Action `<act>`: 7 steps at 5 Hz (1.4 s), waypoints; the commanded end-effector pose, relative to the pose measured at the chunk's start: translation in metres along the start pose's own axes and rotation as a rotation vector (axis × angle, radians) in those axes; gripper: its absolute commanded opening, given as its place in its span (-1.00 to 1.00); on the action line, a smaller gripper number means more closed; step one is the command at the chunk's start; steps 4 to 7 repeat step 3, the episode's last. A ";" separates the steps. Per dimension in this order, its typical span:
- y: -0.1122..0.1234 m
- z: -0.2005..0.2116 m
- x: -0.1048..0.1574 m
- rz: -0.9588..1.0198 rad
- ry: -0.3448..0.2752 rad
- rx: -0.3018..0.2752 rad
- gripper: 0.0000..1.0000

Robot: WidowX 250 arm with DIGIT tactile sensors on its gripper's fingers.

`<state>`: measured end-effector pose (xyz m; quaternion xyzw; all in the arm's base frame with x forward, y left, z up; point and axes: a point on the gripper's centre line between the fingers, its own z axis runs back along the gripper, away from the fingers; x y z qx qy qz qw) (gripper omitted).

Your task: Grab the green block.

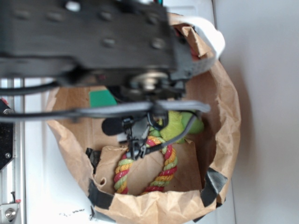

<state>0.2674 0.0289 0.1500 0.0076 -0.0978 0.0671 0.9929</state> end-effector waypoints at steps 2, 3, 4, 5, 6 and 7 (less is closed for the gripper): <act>-0.008 0.024 0.018 -0.050 -0.152 0.031 -1.00; -0.013 0.014 0.017 -0.103 -0.127 0.018 1.00; -0.013 0.014 0.017 -0.103 -0.127 0.018 1.00; -0.013 0.014 0.017 -0.103 -0.127 0.018 1.00; -0.013 0.014 0.017 -0.103 -0.127 0.018 1.00; -0.013 0.014 0.017 -0.103 -0.127 0.018 1.00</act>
